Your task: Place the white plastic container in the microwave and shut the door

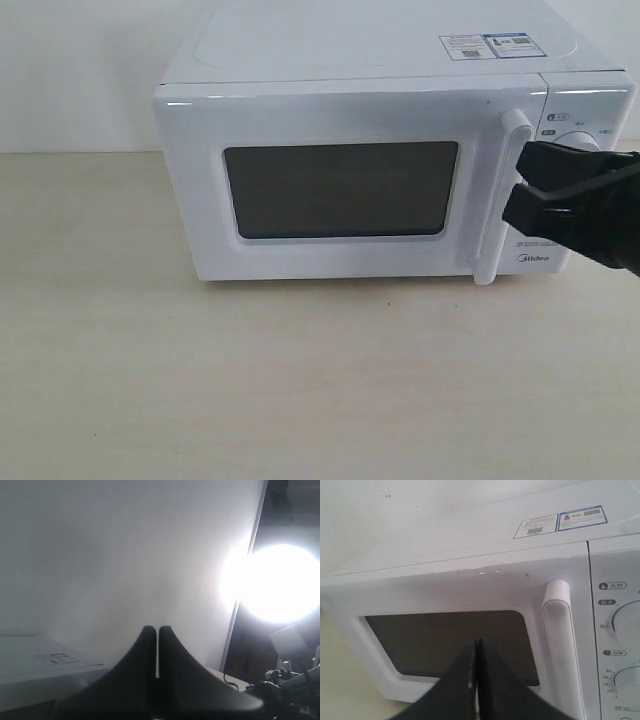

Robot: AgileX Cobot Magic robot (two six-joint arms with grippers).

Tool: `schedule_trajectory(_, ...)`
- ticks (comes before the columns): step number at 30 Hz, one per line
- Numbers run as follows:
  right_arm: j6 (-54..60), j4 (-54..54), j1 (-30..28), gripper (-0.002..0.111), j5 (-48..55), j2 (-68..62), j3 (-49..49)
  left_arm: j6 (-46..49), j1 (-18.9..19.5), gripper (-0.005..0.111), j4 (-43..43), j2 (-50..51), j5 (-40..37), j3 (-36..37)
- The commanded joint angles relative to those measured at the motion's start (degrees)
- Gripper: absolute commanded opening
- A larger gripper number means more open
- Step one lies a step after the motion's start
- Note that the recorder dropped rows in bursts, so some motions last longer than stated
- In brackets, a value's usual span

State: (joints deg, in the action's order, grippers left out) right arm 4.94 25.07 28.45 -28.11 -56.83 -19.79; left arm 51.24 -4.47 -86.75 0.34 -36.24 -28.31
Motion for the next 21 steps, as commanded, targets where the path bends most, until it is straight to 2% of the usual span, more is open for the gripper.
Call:
schedule_trajectory(1, 0.02, -0.12, -0.49, 0.000, -0.12, 0.22, 0.44, 1.35, 0.16, 0.004, -1.30, -0.34, 0.66, 0.32)
schedule_trajectory(9, 0.02, -0.12, -0.49, 0.000, -0.12, 0.22, 0.44, 2.95, 0.16, 0.004, -1.01, -0.34, -1.04, 1.07)
schedule_trajectory(12, 0.02, -0.12, -0.49, 0.000, -0.12, 0.22, 0.44, 2.95, 0.47, 0.004, -0.07, -0.34, 0.50, 2.64)
schedule_trajectory(19, 0.02, -0.12, -0.49, 0.000, -0.12, 0.22, 0.44, -6.57, 5.06, 0.004, 10.20, -0.34, 9.35, 6.60)
schedule_trajectory(21, 0.02, -0.12, -0.49, 0.000, -0.12, 0.22, 0.44, -8.52, 6.19, 0.004, 16.20, -0.34, 10.92, 7.78)
